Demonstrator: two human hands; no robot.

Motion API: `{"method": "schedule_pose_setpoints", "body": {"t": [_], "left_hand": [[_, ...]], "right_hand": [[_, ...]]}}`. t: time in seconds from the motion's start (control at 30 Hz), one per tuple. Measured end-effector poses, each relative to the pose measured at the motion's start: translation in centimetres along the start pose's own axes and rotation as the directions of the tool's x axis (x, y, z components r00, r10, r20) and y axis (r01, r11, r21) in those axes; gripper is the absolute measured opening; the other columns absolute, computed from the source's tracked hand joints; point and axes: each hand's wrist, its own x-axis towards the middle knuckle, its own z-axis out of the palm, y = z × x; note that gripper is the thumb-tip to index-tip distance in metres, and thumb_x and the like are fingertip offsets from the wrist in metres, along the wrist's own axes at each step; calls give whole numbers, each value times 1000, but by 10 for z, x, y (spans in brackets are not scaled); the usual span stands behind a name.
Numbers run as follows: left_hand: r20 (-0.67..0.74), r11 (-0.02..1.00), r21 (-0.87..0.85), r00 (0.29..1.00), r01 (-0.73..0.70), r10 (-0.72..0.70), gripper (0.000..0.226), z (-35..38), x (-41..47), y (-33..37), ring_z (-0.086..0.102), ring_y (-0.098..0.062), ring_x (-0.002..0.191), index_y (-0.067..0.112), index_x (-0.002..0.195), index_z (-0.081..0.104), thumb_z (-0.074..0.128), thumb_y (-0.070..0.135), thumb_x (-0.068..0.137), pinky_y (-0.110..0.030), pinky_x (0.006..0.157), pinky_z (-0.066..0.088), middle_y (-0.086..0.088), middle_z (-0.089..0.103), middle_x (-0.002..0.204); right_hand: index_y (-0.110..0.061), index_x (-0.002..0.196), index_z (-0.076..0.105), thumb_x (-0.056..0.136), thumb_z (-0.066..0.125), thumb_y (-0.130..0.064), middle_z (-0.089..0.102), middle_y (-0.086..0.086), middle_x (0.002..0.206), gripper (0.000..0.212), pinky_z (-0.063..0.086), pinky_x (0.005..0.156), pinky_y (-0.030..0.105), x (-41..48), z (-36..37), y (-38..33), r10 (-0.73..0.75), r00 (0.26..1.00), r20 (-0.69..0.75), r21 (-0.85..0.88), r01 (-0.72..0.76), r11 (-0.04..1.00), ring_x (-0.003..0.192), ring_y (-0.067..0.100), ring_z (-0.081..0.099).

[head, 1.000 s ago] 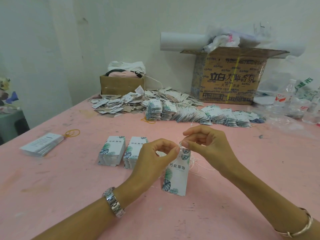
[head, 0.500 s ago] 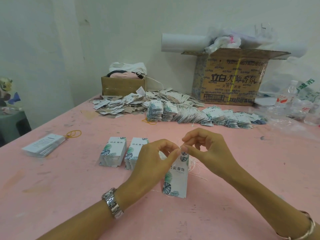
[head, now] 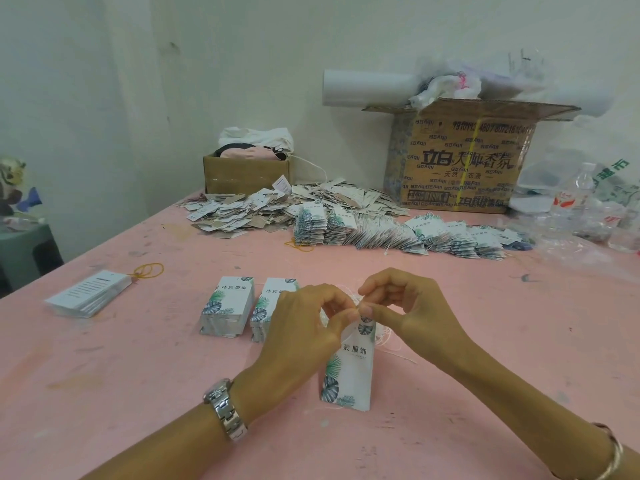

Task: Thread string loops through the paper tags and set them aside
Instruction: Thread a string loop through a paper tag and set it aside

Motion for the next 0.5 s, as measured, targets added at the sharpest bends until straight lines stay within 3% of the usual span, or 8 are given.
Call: {"method": "schedule_pose_setpoints", "body": {"t": [0.17,0.3,0.37,0.5], "left_hand": [[-2,999,4,999,36,-36,7,0,0,0,64,-3,75,28,77,71,76,29,82,-28,74,50,17,68,72],[11,997,9,997,71,-71,9,-1,2,0,63,-2,73,29,76,71,77,28,83,-26,72,49,17,67,71],[32,996,-23,995,92,-91,10,-2,5,1,62,-1,73,29,76,70,76,26,84,-24,72,48,18,66,70],[43,992,-95,996,85,-81,8,-7,12,9,57,1,77,28,80,67,72,28,87,-6,66,34,20,65,77]], "right_hand": [[-10,90,70,78,76,6,70,2,71,21,51,72,22,-1,2,0,-16,1000,-7,-12,16,1000,69,12,65],[-10,89,70,78,77,4,70,1,73,19,52,72,24,-1,4,1,-14,1000,-12,-36,13,999,70,12,65],[-11,92,71,79,78,-3,72,1,76,17,52,72,26,1,1,0,-22,1000,-18,-59,21,998,71,13,67],[-18,103,71,84,71,-29,75,-2,92,22,54,78,31,5,-6,-2,68,996,-51,-61,-71,996,86,15,69]]}}
